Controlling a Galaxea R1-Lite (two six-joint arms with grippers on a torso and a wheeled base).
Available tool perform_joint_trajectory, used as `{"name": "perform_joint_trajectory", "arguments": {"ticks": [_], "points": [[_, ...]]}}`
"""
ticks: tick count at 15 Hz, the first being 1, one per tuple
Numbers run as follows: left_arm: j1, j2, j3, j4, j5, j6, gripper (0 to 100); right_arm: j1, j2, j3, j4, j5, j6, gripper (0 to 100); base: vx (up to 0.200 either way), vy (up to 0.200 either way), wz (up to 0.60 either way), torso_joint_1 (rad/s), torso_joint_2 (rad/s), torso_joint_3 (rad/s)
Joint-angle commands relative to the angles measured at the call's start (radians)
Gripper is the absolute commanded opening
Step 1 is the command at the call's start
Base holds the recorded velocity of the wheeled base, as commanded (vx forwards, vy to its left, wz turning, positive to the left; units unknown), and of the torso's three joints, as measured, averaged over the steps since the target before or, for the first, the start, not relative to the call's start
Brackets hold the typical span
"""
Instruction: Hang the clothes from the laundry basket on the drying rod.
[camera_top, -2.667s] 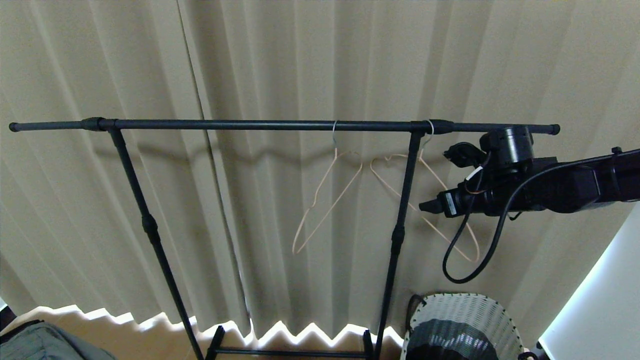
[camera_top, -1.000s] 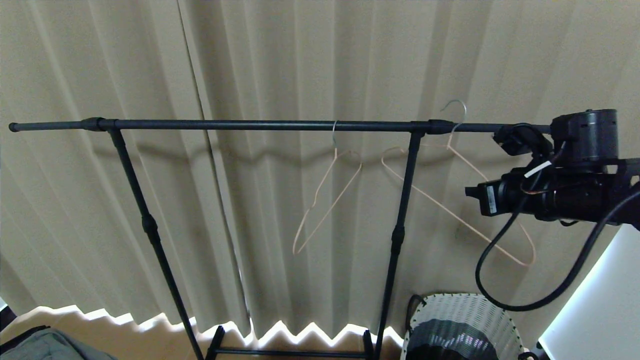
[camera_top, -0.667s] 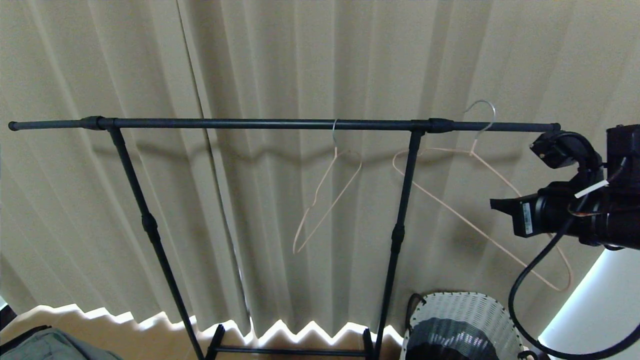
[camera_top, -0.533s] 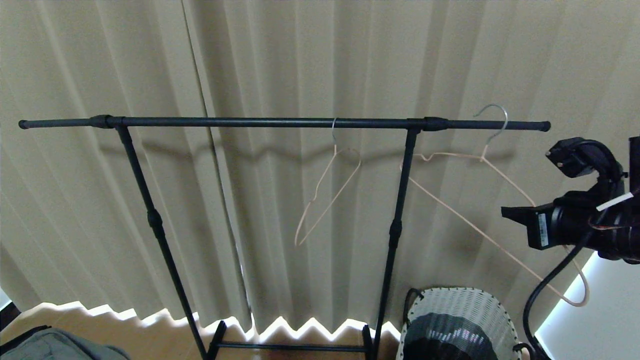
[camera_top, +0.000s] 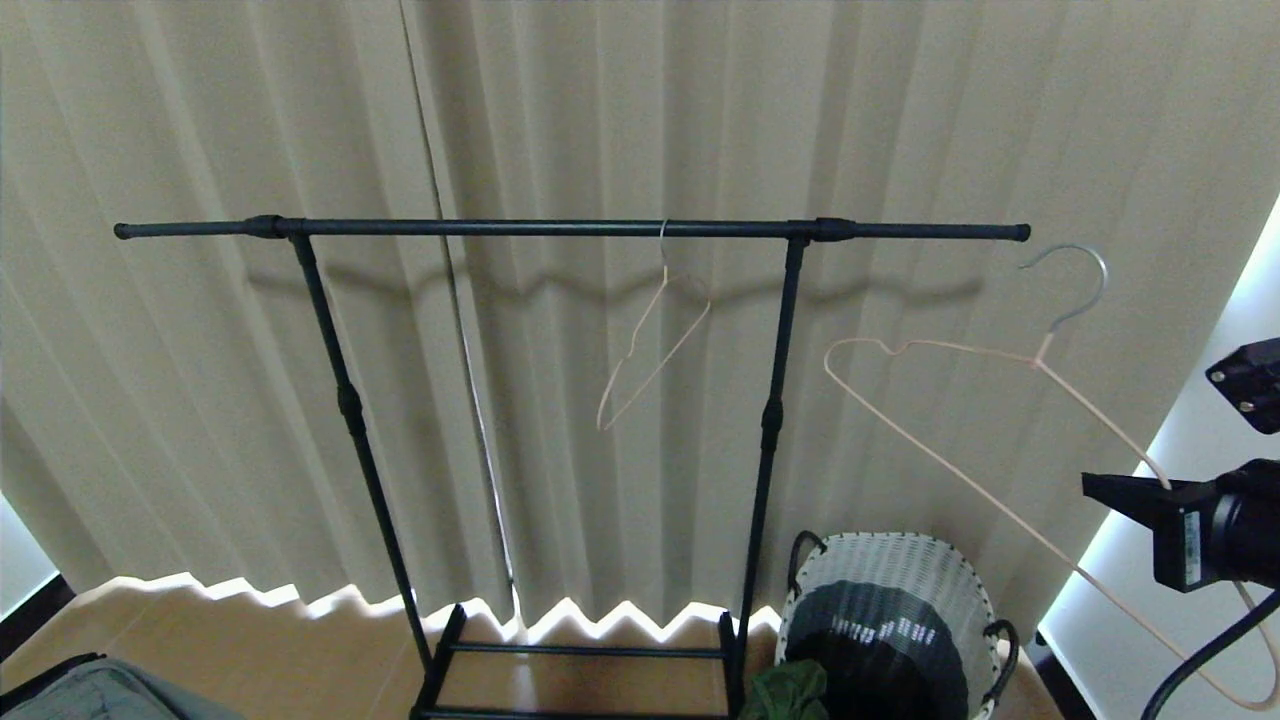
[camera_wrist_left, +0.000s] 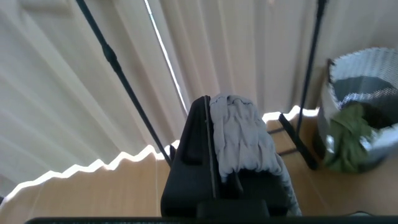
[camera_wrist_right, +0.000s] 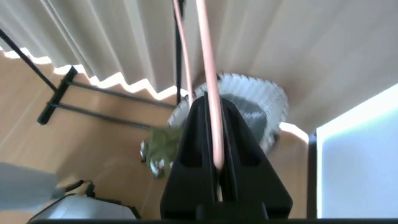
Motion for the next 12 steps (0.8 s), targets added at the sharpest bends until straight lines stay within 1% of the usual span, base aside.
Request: {"name": "perform_joint_trajectory", "arguments": {"ticks": [1, 7, 12], "points": [[-0.005, -0.002, 0.001, -0.001, 0.000, -0.001, 0, -0.006, -0.055, 0.028, -0.003, 0.004, 0.001, 0, -0.200, 0.000, 0.00, 0.007, 0.00, 0.002], [-0.013, -0.002, -0.004, -0.001, 0.000, -0.004, 0, 0.000, -0.056, 0.034, -0.013, 0.012, 0.007, 0, 0.000, 0.000, 0.00, 0.000, 0.00, 0.000], [-0.013, -0.002, -0.004, -0.001, 0.000, -0.004, 0, 0.001, -0.055, 0.034, -0.013, 0.012, 0.007, 0, 0.000, 0.200, 0.00, 0.003, 0.00, 0.003]]}}
